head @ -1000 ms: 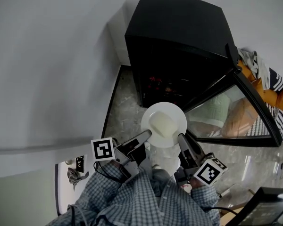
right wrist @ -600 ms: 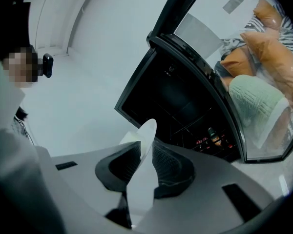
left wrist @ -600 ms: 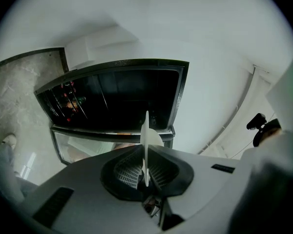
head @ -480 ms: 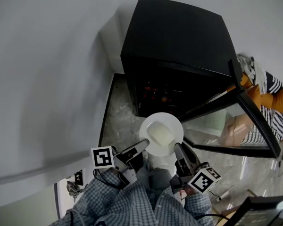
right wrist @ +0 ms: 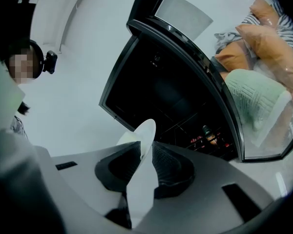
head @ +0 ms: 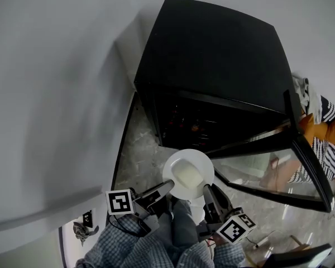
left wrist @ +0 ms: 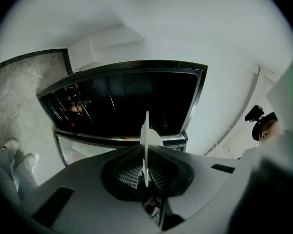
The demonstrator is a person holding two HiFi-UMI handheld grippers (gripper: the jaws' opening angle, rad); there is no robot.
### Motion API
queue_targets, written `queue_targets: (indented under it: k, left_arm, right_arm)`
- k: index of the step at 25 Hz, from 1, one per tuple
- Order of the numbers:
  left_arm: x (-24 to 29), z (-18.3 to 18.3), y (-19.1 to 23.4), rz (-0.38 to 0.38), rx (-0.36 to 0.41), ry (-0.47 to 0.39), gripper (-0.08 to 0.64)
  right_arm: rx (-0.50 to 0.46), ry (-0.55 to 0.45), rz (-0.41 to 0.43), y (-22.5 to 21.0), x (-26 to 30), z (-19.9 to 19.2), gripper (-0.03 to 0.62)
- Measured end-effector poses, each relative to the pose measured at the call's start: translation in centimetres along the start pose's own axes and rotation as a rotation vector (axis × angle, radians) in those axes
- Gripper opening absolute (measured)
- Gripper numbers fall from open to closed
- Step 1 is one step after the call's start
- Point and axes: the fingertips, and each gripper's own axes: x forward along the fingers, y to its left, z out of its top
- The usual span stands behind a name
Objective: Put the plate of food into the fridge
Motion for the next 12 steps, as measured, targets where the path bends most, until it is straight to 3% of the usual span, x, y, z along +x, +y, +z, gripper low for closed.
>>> queue_targets:
  k: [4,12]
  left_arm:
    - [1.0,0.7,1.8,0.010,0.021,-0.005,0.020]
    - [3.3,1.5,5.3,0.006,-0.010,-0.030,0.020]
  right_arm:
    - [0.012,0.021,-0.011,-2.1,1.2,-0.4,0.081]
    - [0.018,0.018,-0.032,-5.9,3.1,-0.2,0.078]
